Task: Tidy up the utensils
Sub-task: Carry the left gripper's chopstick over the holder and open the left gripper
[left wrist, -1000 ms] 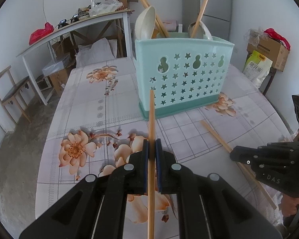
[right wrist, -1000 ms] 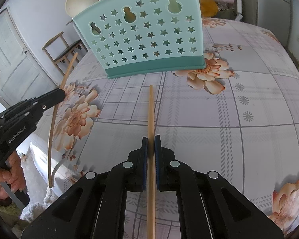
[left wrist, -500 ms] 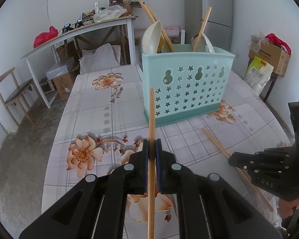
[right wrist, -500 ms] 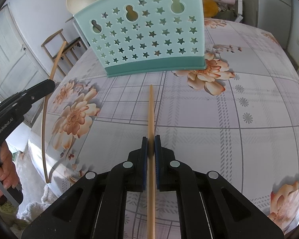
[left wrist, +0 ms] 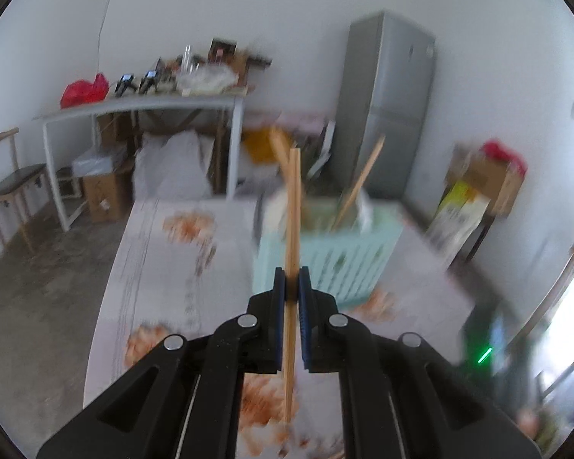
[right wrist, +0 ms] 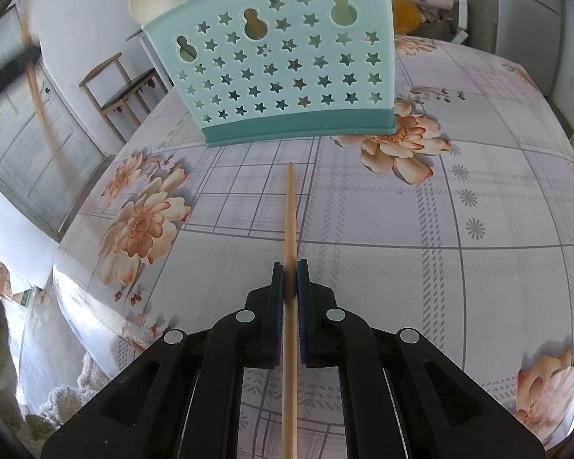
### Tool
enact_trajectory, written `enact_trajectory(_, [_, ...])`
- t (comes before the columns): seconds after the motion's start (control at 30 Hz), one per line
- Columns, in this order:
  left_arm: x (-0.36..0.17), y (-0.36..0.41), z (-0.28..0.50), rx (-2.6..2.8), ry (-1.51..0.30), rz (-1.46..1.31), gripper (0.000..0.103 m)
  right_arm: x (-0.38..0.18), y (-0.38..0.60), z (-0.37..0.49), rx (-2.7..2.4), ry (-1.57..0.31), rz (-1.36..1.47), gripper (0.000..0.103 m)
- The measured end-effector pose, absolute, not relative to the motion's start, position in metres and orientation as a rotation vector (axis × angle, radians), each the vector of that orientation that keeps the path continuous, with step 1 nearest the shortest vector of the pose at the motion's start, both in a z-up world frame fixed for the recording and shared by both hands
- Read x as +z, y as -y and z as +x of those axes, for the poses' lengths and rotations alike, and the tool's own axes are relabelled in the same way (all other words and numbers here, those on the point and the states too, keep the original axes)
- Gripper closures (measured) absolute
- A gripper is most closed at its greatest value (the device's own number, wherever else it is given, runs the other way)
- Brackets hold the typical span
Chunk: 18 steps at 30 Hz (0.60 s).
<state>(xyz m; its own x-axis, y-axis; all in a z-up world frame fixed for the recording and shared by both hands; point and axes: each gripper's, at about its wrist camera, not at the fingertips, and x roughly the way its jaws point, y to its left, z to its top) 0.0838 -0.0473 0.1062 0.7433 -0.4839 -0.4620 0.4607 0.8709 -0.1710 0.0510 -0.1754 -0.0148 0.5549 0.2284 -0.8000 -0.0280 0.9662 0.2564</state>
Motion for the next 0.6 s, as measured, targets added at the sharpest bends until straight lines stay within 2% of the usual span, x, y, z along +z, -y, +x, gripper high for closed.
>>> enact_trajectory(0.27, [0.171,0.053,0.109,-0.615,-0.331,-0.221,0.097,-0.016,0.178,0.051,0.159,-0.973,0.242,0.098])
enact_trajectory(0.6, [0.187,0.079,0.149,-0.602,-0.271,-0.250,0.097,-0.015,0.185,0.048,0.184,-0.971,0.271,0.098])
